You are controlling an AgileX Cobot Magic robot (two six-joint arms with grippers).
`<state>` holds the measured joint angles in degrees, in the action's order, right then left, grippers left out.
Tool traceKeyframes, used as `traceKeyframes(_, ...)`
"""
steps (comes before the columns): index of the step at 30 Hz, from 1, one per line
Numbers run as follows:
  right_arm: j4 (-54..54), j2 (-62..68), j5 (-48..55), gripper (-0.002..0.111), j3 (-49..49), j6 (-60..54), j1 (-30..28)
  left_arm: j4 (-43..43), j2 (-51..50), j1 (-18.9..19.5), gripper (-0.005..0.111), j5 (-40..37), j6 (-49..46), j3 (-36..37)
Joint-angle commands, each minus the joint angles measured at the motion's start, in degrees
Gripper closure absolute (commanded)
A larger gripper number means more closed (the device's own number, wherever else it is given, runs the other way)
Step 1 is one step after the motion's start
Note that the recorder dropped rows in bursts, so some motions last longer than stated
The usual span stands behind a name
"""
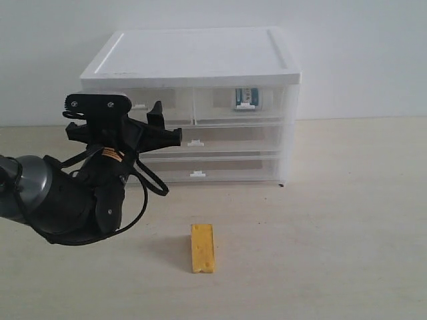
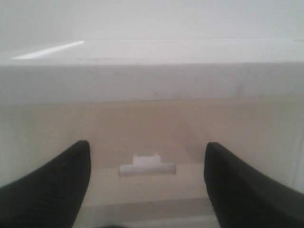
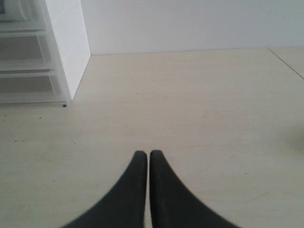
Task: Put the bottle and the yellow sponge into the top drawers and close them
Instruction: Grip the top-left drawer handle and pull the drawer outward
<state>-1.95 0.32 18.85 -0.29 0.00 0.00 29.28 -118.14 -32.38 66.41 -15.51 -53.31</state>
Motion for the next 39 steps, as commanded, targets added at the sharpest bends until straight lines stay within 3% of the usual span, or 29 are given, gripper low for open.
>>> traceKeyframes(1,0.1,-0.3,-0.3,0.108,0.3,0.0,-0.1,-0.6,-0.6,0.7,0.051,-1.3,-1.4,-1.8)
traceKeyframes(3,0.1,-0.3,-0.3,0.108,0.3,0.0,-0.1,-0.6,-0.6,0.7,0.069,-1.6,-1.4,-1.8)
traceKeyframes(4,0.1,-0.3,-0.3,0.108,0.3,0.0,-0.1,-0.6,-0.6,0.7,0.086,-1.6,-1.4,-1.8)
traceKeyframes(6,0.1,-0.3,-0.3,0.108,0.3,0.0,-0.1,-0.6,-0.6,0.7,0.102,-1.3,-1.9,-1.8)
traceKeyframes(10,0.1,-0.3,-0.3,0.108,0.3,0.0,-0.1,0.8,-0.1,0.3,0.102,-0.1,-2.2,-0.9)
traceKeyframes(20,0.1,-0.3,-0.3,0.108,0.3,0.0,-0.1,7.6,6.7,-7.5,0.102,1.2,-7.4,6.9)
traceKeyframes(39,0.1,-0.3,-0.3,0.108,0.3,0.0,-0.1,16.0,10.9,-15.6,0.102,3.5,-7.4,16.2)
